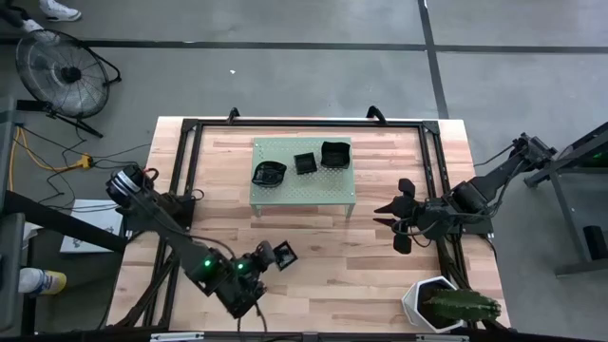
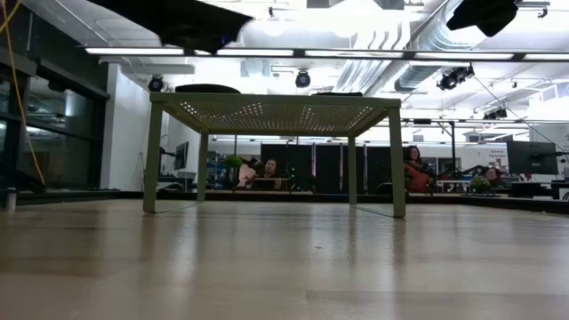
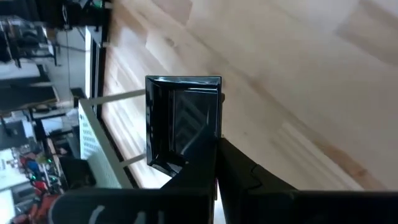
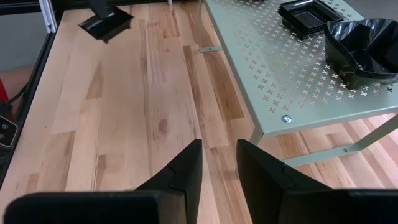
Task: Pick & Place Mini shaped plates
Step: Stack the square plate on top of the other square plates on the shelf
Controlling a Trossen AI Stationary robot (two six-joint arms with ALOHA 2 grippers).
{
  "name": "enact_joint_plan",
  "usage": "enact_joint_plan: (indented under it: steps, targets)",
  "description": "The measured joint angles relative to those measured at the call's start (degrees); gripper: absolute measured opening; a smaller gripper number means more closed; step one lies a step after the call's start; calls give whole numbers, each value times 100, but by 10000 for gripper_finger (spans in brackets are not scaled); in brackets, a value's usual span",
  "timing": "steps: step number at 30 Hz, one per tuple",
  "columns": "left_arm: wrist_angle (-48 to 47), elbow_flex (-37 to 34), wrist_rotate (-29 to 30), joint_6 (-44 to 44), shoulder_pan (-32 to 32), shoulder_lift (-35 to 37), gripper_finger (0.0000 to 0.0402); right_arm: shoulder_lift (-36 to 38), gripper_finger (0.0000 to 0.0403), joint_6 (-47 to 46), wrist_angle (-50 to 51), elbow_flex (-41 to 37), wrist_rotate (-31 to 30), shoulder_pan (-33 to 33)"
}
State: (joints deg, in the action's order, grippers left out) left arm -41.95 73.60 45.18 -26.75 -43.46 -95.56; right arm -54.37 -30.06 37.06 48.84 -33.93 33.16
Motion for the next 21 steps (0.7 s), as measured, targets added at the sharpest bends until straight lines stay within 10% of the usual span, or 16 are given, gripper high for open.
enact_joint_plan:
  steps: [21]
  targets:
    - [-307, 1272, -418, -1806, 1844, 23, 1, -1, 94, 0, 23, -1, 8, 0]
